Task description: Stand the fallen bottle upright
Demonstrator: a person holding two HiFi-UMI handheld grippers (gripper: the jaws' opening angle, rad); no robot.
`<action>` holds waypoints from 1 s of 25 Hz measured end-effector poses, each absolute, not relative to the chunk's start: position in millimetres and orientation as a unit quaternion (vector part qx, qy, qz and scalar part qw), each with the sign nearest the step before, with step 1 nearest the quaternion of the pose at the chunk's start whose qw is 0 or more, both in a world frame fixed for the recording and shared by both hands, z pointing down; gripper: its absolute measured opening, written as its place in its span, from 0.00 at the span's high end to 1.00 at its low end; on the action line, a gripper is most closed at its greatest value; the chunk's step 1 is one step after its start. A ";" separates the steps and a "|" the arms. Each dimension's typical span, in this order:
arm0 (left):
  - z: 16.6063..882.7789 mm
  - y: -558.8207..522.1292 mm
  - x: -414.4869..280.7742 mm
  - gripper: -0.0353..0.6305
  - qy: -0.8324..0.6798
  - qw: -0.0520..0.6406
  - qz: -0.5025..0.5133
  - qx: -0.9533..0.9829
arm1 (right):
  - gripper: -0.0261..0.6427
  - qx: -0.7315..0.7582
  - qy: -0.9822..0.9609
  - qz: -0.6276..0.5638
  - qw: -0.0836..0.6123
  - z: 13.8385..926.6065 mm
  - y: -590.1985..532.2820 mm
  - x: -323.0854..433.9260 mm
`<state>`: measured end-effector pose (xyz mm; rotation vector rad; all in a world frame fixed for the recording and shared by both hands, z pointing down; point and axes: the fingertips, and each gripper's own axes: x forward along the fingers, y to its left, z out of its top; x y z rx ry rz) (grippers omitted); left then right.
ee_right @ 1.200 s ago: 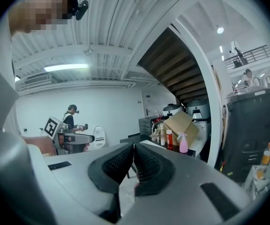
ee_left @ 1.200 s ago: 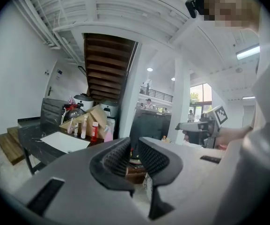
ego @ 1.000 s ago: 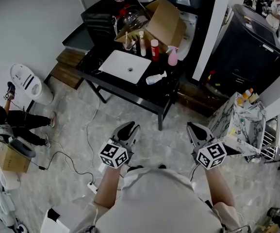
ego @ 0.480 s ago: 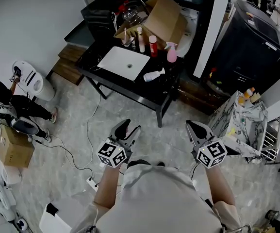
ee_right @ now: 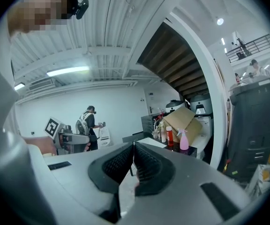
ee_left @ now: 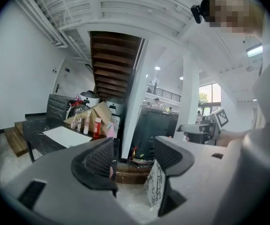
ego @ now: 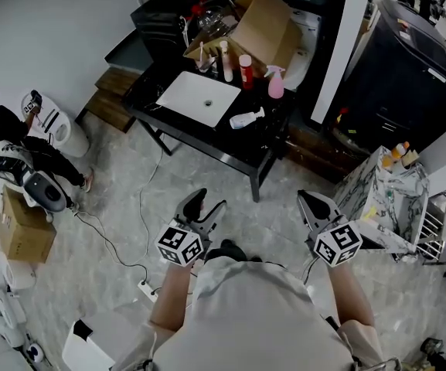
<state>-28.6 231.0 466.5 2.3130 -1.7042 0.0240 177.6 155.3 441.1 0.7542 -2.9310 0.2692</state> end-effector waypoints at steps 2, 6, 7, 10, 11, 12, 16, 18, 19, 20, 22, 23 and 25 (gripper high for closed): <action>469.3 229.2 -32.5 0.53 -0.590 0.137 0.013 0.796 | 0.92 0.248 -0.963 0.092 0.052 443.3 151.9 173.9; 477.2 217.9 -41.5 0.53 -0.591 0.141 0.027 0.794 | 0.92 0.252 -0.961 0.097 0.055 449.2 139.6 164.9; 479.6 213.7 -43.8 0.53 -0.590 0.141 0.030 0.795 | 0.92 0.254 -0.961 0.098 0.056 451.3 135.7 162.6; 487.2 197.2 -52.3 0.53 -0.584 0.142 0.037 0.798 | 0.92 0.261 -0.958 0.100 0.061 457.0 122.2 154.2; 489.6 190.1 -56.0 0.53 -0.582 0.143 0.039 0.799 | 0.92 0.263 -0.958 0.100 0.062 458.2 116.6 150.6; 491.8 182.5 -60.1 0.53 -0.581 0.146 0.041 0.800 | 0.92 0.265 -0.957 0.101 0.064 459.2 110.7 146.8; 498.0 148.4 -78.0 0.54 -0.571 0.160 0.042 0.804 | 0.92 0.273 -0.953 0.107 0.071 464.1 85.1 127.2; 499.4 130.0 -88.5 0.54 -0.565 0.163 0.042 0.808 | 0.92 0.276 -0.952 0.109 0.077 466.7 69.7 114.5; 500.7 120.9 -94.3 0.54 -0.562 0.164 0.042 0.810 | 0.92 0.278 -0.951 0.110 0.079 467.8 61.9 107.8; 502.6 112.0 -100.4 0.54 -0.559 0.166 0.044 0.811 | 0.92 0.280 -0.950 0.111 0.082 469.0 54.5 101.2; 506.6 94.5 -112.5 0.54 -0.552 0.170 0.051 0.815 | 0.92 0.284 -0.948 0.113 0.086 471.5 40.4 88.6; 507.7 85.5 -118.3 0.54 -0.549 0.171 0.054 0.817 | 0.92 0.287 -0.947 0.114 0.088 472.3 32.9 82.8; 507.7 66.8 -129.6 0.54 -0.541 0.172 0.060 0.821 | 0.92 0.293 -0.944 0.116 0.093 472.4 17.0 71.4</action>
